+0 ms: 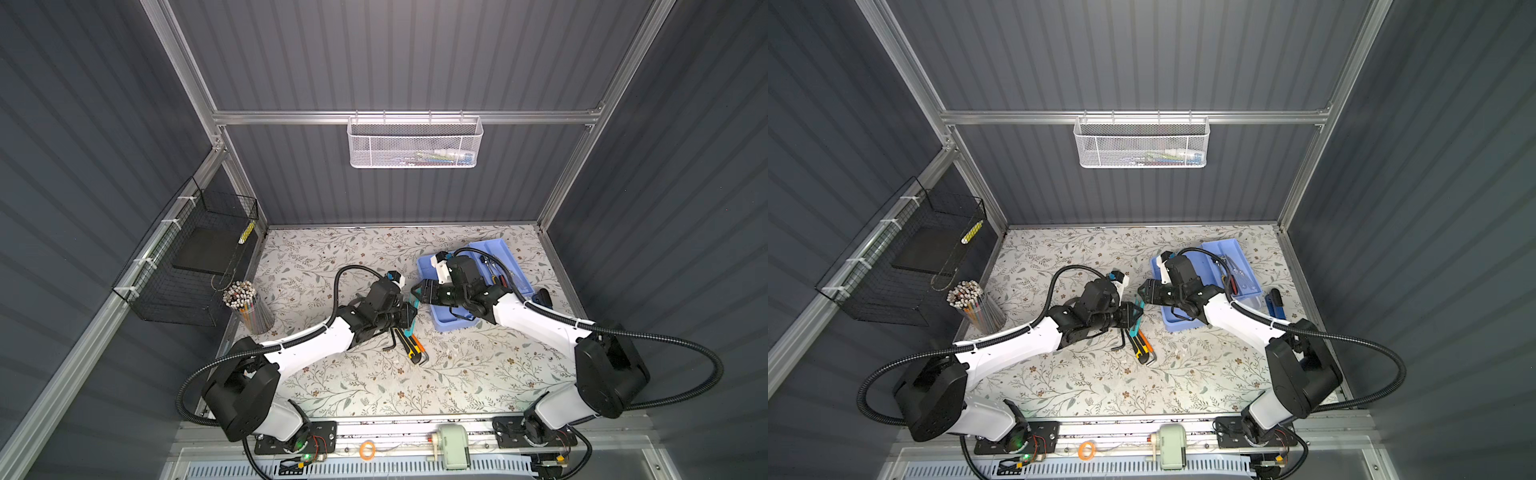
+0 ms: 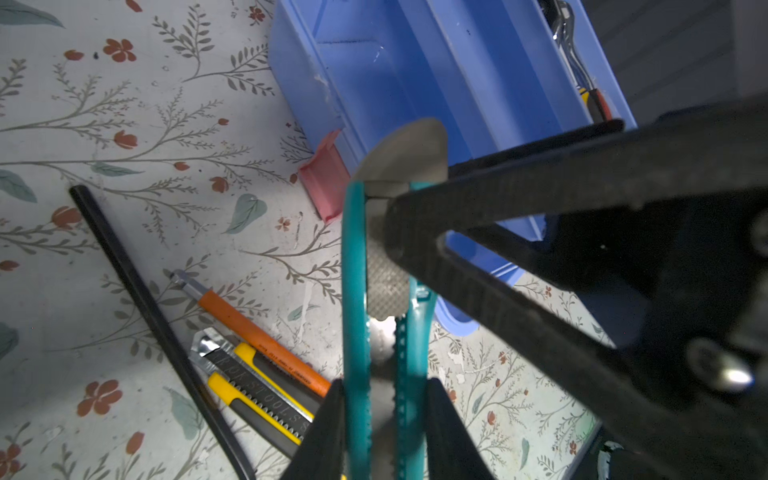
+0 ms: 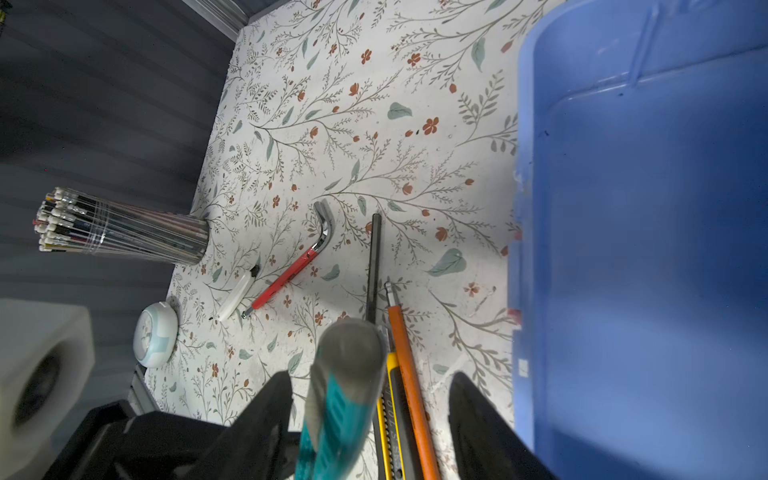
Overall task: Pack the tool kit
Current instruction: 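Hand the teal box cutter from the left gripper to the right gripper, then lower the teal box cutter into the tray with the right gripper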
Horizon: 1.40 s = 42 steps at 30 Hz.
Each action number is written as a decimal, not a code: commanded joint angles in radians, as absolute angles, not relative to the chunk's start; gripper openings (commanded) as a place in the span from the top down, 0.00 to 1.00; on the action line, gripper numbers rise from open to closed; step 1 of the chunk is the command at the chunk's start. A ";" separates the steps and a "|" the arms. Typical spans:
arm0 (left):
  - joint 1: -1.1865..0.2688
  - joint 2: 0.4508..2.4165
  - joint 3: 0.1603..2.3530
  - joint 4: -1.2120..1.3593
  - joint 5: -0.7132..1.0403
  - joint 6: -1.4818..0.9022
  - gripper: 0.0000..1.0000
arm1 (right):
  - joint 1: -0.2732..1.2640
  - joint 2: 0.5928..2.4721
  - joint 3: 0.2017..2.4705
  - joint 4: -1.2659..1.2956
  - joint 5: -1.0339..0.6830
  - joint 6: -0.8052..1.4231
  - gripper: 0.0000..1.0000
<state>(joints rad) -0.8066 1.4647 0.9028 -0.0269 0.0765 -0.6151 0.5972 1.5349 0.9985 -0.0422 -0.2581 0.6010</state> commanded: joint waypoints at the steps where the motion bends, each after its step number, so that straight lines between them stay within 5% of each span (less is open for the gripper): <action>1: -0.814 1.480 0.940 0.032 0.134 -0.598 0.81 | 0.603 1.548 1.028 -0.013 -0.282 0.618 0.45; 11: -0.815 1.470 0.898 0.126 0.140 -0.623 0.80 | 0.604 1.541 1.022 -0.001 -0.303 0.638 0.74; 15: -0.816 1.471 0.885 0.148 0.138 -0.640 0.71 | 0.604 1.525 1.021 -0.002 -0.305 0.641 0.87; 19: -0.816 1.471 0.873 0.144 0.119 -0.664 0.52 | 0.599 1.495 1.033 -0.042 -0.287 0.612 0.94; 26: -0.814 1.413 0.827 0.083 0.031 -0.667 0.00 | 0.536 1.414 1.090 -0.250 -0.185 0.479 0.94; 34: -0.813 1.355 0.810 -0.068 -0.082 -0.621 0.00 | 0.488 1.505 1.315 -0.625 0.193 0.149 0.93; 42: -0.813 1.350 0.798 -0.069 -0.089 -0.635 0.00 | 0.459 1.719 1.510 -0.727 0.461 -0.015 0.92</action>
